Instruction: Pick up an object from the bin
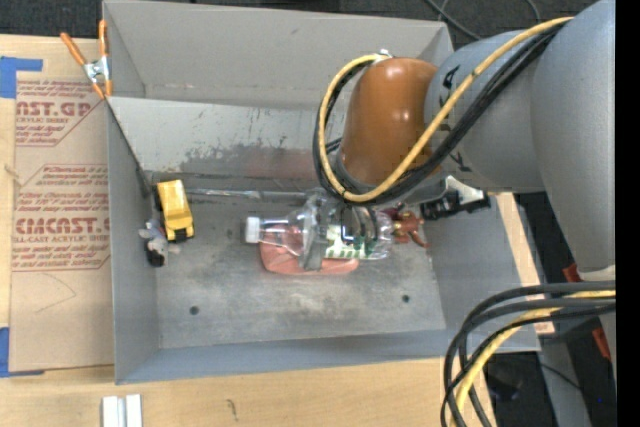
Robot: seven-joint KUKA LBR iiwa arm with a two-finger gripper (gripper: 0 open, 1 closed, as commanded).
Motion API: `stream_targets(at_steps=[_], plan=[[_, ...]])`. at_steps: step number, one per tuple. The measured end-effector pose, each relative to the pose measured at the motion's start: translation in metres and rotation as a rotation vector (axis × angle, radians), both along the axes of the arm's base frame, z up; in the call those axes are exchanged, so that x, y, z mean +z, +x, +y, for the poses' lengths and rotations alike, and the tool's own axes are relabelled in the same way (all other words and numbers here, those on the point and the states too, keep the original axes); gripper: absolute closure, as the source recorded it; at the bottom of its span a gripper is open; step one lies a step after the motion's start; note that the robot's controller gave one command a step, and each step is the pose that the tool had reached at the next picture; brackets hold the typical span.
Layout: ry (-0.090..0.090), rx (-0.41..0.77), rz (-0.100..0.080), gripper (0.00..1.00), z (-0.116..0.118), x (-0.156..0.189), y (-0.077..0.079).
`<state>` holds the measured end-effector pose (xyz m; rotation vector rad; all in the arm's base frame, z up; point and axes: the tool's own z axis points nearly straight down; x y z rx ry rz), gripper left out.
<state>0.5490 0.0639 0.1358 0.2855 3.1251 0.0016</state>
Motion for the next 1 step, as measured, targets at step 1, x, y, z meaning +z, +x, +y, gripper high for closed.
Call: stream_targets(at_steps=[1], plan=[[-0.001, 0.32, 0.001, 1.0, 0.0038, 0.0878, 0.0045]])
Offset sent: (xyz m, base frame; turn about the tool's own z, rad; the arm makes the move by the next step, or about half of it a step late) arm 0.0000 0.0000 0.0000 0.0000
